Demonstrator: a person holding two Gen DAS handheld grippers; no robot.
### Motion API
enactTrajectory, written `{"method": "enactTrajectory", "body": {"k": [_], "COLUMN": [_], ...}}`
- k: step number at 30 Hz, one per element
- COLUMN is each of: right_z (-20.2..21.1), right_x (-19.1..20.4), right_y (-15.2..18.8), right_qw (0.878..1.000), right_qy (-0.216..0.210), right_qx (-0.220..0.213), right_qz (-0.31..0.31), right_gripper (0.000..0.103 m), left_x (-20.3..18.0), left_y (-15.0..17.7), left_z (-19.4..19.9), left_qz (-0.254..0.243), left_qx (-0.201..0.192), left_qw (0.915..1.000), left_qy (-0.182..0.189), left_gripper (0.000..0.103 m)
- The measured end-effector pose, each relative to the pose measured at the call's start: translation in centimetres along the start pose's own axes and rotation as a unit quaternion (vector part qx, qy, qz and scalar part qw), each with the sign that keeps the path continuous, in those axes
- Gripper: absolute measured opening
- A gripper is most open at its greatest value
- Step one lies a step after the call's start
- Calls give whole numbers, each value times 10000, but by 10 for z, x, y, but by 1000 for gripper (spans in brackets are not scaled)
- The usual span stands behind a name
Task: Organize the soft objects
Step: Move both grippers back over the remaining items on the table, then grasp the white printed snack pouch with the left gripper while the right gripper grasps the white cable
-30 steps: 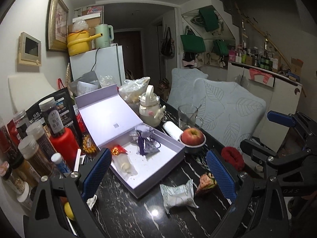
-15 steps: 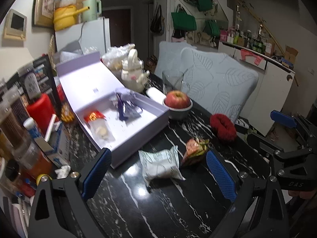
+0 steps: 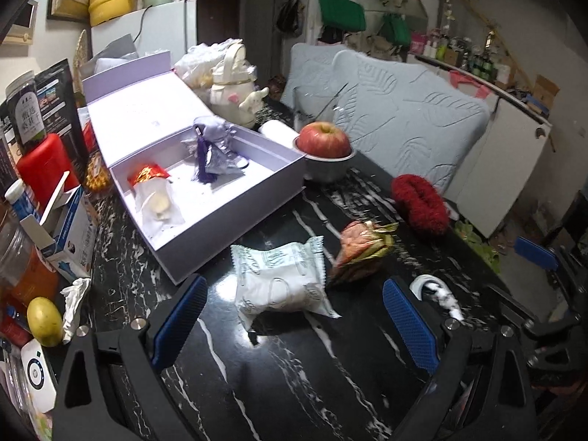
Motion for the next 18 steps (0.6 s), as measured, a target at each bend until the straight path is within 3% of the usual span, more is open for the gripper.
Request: {"method": "enactTrajectory", "body": {"k": [12,18], "right_z": [-36,-50], "right_x": [-5,-9], "right_y": [43,48], "right_qw": [9977,9967], "right_qy": [-89,-32], "right_qx": [544,687], "right_qz": [-398,-421], "right_gripper": [98,98], "left_x": [19,26], "left_y": [9,13], "left_z": [-54,-81], "left_qz": [233,205], "left_qx": [424,647], "left_qw": [9986,9973], "left_qy": [-226,-297], "left_gripper": [98,98]}}
Point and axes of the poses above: each gripper's, at about its wrist camera, not at the fingertips, and z roughly against the way its jaws point, x to its left, y to its underside, the point moved 7 cm from there along -z, roughly the way its jaws point, and after that the axes turned 8 degrees about -x, right-handed, at the moved point
